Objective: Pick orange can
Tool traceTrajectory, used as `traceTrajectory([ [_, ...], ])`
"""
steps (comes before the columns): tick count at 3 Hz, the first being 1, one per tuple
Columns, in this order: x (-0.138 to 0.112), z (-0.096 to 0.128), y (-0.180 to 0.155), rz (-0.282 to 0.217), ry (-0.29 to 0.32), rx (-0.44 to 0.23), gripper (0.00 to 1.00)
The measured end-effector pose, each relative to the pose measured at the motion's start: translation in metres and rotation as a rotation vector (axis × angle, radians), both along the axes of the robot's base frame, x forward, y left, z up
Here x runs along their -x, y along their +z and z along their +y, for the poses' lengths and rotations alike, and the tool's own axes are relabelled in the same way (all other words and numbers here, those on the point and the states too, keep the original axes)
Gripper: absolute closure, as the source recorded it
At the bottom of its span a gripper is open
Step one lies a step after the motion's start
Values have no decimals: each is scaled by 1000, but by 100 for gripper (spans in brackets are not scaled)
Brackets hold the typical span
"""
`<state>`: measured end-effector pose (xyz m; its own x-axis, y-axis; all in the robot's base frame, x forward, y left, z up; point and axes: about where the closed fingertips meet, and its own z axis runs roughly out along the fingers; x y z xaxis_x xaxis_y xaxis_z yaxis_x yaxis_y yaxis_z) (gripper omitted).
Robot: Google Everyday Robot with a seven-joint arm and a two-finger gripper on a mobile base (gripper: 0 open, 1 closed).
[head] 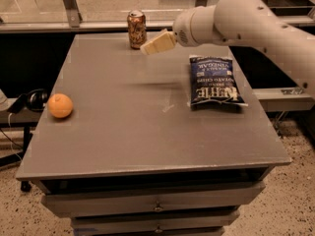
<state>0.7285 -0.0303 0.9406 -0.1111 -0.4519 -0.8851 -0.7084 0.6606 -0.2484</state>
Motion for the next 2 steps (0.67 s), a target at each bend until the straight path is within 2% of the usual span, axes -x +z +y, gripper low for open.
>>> traceTrajectory([
  [1,-61,12,-1,-77,-55,-53,0],
  [2,-111,25,-5,-105,-86,-113,0],
])
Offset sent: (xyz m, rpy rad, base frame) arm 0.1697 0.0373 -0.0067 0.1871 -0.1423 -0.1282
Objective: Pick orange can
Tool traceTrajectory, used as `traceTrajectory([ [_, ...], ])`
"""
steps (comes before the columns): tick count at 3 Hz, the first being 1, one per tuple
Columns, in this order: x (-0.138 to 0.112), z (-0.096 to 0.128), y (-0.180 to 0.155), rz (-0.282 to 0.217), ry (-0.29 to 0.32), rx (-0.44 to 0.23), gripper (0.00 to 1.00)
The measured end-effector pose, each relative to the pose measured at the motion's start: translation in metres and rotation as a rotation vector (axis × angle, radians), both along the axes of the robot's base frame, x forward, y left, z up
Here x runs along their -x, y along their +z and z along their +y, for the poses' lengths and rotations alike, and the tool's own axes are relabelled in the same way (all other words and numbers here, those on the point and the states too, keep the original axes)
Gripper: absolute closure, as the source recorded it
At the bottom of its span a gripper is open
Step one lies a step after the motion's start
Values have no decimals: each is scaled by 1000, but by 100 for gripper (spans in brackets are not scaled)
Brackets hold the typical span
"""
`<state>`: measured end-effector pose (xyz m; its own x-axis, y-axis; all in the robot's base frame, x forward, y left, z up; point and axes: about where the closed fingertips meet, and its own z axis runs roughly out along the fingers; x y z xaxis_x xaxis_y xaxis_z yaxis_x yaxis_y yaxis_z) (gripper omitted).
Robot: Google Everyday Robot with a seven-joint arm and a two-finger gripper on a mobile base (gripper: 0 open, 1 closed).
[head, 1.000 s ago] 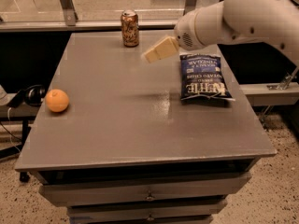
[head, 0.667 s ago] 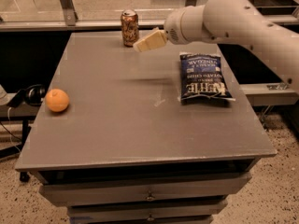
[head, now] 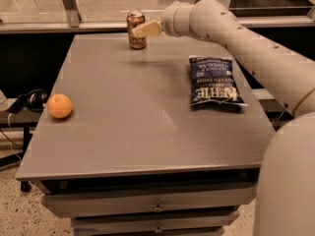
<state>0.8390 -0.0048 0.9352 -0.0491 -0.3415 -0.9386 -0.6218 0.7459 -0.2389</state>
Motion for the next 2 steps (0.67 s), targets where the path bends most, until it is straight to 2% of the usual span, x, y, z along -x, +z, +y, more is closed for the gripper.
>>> traceTrajectory([
  [1,-28,22,-4,-4,13,-41,0],
  [2,-38,47,-11,13,53,-69,0],
])
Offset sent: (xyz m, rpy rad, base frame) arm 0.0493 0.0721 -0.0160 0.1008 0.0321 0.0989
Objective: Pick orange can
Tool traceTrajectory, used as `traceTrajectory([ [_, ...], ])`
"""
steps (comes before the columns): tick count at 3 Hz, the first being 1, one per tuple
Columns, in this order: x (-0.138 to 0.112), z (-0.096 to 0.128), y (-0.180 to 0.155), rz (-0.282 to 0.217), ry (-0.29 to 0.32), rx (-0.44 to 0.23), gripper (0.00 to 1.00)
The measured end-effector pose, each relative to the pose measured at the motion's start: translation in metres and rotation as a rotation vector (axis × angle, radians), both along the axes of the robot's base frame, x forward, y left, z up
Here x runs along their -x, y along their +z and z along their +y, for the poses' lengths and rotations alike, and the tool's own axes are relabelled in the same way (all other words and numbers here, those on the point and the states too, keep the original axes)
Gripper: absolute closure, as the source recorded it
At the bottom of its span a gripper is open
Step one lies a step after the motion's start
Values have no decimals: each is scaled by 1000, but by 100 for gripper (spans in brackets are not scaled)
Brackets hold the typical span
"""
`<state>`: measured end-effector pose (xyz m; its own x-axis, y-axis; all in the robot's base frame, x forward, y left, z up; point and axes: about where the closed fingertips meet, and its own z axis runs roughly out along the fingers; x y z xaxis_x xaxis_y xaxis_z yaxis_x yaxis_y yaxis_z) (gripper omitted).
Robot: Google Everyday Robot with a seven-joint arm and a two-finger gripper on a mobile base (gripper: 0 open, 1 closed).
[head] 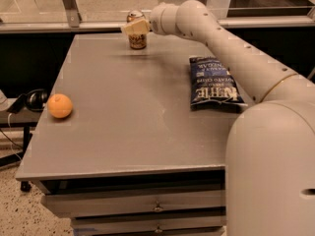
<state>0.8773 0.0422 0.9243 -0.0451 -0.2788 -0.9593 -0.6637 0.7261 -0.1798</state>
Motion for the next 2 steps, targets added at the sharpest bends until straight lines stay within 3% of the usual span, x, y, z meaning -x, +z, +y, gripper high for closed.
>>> traceTrajectory([
  [2,4,30,-16,38,71,-14,41],
])
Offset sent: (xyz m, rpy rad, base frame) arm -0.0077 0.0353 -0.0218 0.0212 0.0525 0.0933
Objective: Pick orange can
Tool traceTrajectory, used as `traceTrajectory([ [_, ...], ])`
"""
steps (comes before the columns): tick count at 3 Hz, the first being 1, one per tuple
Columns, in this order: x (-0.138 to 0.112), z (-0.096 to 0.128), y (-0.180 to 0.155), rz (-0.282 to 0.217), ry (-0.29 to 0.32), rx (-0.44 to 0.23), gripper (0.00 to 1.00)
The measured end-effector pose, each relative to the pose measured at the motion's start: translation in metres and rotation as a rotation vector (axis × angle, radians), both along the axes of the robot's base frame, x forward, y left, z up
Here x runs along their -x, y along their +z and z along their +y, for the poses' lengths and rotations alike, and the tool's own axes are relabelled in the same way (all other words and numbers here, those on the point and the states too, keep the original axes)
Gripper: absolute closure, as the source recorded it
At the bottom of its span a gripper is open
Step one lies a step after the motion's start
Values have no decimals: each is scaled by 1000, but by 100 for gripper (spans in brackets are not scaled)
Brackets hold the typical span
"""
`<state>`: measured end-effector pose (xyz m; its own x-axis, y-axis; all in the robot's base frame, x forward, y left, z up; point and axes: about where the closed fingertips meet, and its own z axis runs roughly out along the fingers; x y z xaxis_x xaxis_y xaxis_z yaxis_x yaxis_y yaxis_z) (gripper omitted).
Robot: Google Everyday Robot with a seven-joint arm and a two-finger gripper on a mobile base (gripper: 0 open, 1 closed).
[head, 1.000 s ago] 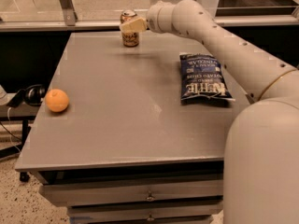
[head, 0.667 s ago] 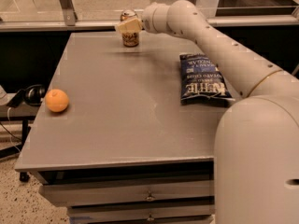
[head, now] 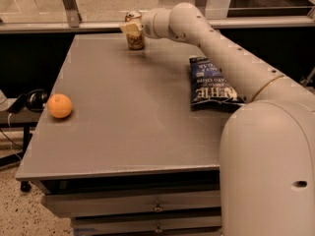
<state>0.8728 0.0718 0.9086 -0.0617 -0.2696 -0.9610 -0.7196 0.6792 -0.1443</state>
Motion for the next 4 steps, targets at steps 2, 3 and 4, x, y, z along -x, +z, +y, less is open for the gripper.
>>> traceTrajectory([
  [2,13,2,3,19,32,-35,88],
  [3,35,-6,29,47,95,-126,100],
  [4,82,-3,56,126,238,-272,100],
])
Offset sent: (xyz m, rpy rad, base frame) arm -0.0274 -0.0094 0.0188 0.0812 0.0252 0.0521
